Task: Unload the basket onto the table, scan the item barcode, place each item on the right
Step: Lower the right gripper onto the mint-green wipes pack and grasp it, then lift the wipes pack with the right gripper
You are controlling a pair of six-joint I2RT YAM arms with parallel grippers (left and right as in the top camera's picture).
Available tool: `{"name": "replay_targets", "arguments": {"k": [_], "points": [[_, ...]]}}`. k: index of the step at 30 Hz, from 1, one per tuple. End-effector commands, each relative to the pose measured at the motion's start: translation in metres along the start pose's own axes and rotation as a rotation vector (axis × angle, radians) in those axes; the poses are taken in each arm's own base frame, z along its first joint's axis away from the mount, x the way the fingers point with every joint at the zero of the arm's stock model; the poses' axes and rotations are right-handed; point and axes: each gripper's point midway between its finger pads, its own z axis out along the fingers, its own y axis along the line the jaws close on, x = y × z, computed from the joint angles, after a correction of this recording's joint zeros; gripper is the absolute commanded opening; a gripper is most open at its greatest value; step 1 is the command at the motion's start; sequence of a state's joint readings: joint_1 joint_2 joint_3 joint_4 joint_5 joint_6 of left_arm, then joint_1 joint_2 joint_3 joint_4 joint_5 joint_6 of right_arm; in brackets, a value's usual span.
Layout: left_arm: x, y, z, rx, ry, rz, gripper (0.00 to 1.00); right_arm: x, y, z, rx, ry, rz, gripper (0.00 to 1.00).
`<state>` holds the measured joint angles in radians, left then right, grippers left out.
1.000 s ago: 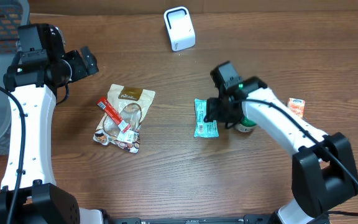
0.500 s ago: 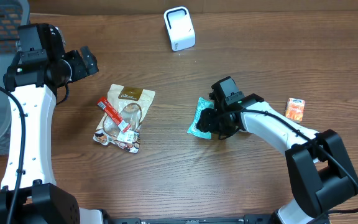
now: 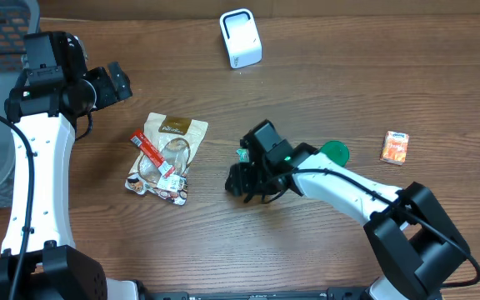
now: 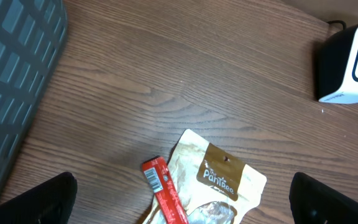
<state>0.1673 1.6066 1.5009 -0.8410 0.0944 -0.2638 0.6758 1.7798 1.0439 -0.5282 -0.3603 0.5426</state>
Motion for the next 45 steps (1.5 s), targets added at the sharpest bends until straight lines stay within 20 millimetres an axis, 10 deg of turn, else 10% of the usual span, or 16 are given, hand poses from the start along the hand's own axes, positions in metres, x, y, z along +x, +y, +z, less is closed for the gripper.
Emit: {"name": "replay_targets", "arguments": {"k": [1, 5, 11, 30, 45], "points": [[-0.01, -0.004, -0.01, 0.015, -0.033, -0.011, 1.0, -0.023, 0.016, -0.025, -0.063, -0.036, -0.021, 0.57], [-0.01, -0.004, -0.01, 0.015, -0.032, -0.012, 1.0, -0.052, 0.013, -0.073, -0.031, -0.097, -0.043, 0.53], [-0.01, -0.004, -0.01, 0.015, -0.032, -0.011, 1.0, -0.078, -0.045, -0.112, 0.276, -0.195, -0.051, 0.59], [-0.01, -0.004, -0.01, 0.015, -0.032, -0.011, 1.0, -0.049, -0.126, -0.031, 0.475, -0.006, 0.009, 0.59], [-0.01, -0.004, -0.01, 0.015, -0.032, -0.012, 1.0, -0.035, -0.124, -0.016, 0.411, 0.053, 0.024, 0.33]]}}
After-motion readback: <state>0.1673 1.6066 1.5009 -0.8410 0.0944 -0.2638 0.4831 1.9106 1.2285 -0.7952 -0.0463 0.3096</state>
